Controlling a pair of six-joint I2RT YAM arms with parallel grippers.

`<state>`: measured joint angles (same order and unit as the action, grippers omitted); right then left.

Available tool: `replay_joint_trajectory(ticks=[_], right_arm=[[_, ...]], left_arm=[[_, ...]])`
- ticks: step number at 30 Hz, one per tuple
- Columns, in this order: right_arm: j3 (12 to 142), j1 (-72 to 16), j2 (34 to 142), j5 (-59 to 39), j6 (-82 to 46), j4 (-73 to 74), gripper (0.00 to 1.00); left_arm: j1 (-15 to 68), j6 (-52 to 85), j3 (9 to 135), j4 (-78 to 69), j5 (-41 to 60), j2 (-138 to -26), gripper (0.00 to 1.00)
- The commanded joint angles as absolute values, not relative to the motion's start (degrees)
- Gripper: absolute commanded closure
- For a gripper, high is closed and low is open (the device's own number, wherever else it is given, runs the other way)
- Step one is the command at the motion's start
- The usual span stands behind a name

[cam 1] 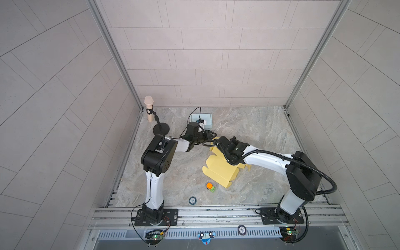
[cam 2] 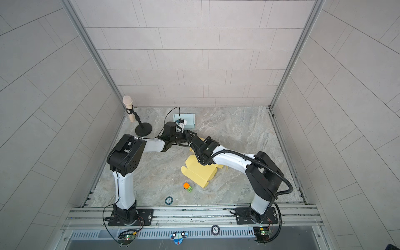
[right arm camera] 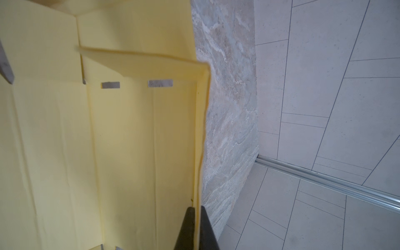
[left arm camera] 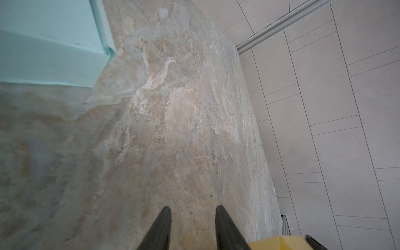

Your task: Fold the paper box

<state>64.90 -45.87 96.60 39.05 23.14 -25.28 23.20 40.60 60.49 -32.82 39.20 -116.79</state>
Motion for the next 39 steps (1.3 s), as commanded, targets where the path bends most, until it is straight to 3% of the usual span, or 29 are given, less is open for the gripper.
replay_joint_trajectory(ticks=[1,12,39], right_arm=[[63.7,-46.1,97.2,42.1,25.6,-22.6,1.00],[59.7,-49.0,96.1,44.0,28.3,-17.2,1.00],[54.2,-51.7,91.8,46.5,31.5,-10.4,1.00]], left_arm=[[23.8,42.1,58.0,-37.8,41.0,-115.5,0.63],[24.4,48.0,45.8,-52.5,43.5,-112.1,0.62],[26.6,38.0,32.4,-49.6,41.5,-102.4,0.61]])
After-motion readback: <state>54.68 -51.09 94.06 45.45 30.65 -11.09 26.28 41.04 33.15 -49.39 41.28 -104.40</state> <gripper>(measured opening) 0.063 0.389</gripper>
